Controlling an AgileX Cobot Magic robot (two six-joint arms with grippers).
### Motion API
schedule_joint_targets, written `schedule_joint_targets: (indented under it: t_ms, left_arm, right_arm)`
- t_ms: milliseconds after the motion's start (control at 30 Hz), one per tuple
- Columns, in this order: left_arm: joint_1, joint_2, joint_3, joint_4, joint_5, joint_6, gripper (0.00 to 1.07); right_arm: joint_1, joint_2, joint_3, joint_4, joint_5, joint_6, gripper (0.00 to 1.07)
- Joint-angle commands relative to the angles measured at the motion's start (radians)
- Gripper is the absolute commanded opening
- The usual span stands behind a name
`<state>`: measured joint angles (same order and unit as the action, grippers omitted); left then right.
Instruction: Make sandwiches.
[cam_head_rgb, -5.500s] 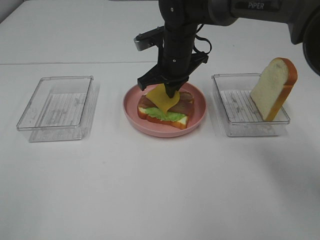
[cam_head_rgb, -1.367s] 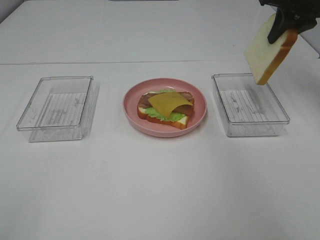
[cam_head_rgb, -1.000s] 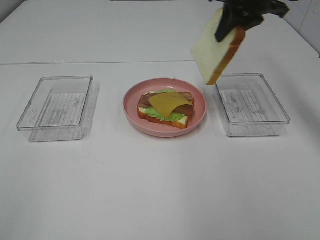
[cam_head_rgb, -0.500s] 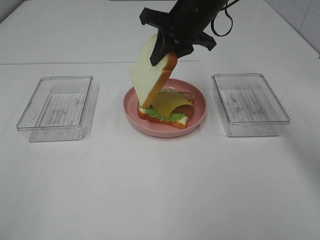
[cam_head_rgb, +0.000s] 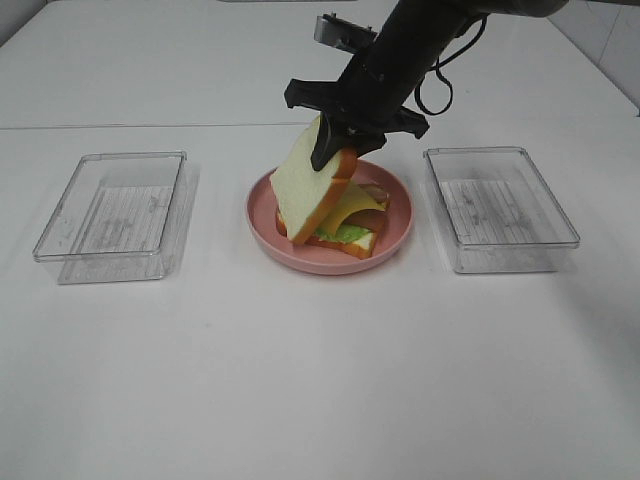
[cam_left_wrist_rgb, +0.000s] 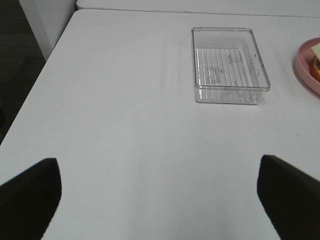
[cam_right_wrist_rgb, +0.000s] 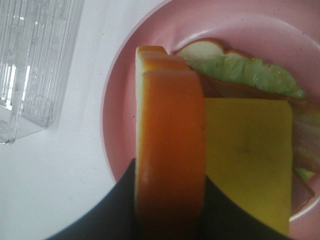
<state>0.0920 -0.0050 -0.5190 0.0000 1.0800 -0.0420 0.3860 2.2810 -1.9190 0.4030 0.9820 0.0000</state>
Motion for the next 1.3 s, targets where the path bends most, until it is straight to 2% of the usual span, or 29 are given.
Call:
schedule_joint_targets:
  t_ms: [33,133,167,200,233,267,300,333,367,400,467,833,1300]
  left_arm:
    - [0.002,-0.019,0.002,-0.007,-0.006,0.0,1.01]
    - [0.002,-0.019,0.002,-0.007,-0.006,0.0,1.01]
    - [0.002,-0.019,0.002,-0.007,-0.006,0.0,1.01]
    - [0.002,-0.019,0.002,-0.007,-0.006,0.0,1.01]
    - [0.002,-0.019,0.002,-0.007,-0.006,0.0,1.01]
    - [0.002,-0.019,0.002,-0.007,-0.006,0.0,1.01]
    - [0.002,-0.019,0.002,-0.007,-0.006,0.0,1.01]
    - [0.002,-0.019,0.002,-0.007,-0.006,0.0,1.01]
    - [0.002,-0.019,0.002,-0.007,-0.006,0.0,1.01]
    - [0.002,-0.019,0.002,-0.007,-0.006,0.0,1.01]
    - [0.002,-0.019,0.002,-0.007,-0.006,0.0,1.01]
    - [0.002,-0.019,0.002,-0.007,-0.006,0.0,1.01]
    - [0.002,-0.019,0.002,-0.007,-0.006,0.0,1.01]
  right_arm:
    - [-0.002,0.002,0.007,-0.084,-0.021,0.006,0.01]
    - [-0.002,0.002,0.007,-0.106,-0.016,0.007,0.05]
    - [-0.002,0.002,0.007,-0.109,-0.015,0.007,0.13]
    - [-0.002,0.002,0.007,-0.12,-0.015,0.007,0.26]
    - [-0.002,0.002,0.007,-0.12,-0.015,0.007,0.26]
    - [-0.002,0.002,0.007,-0.132,-0.015,0.007,0.37]
    - [-0.002,0.002,0.007,-0.132,-0.015,0.007,0.37]
    - [-0.002,0.002,0.007,-0.154,-0.014,0.007,0.6]
    - [-0.002,0.002,0.007,-0.187,-0.009,0.007,0.77]
    - [-0.002,0.002,0.007,-0.187,-0.009,0.007,0.77]
    - [-0.002,0.002,0.007,-0.234,0.012,0.006,0.9]
    - [-0.002,-0.07,0.006,-0.446,0.139,0.0,0.9]
    - [-0.002,-0.299,0.006,-0.522,0.323,0.0,0.9]
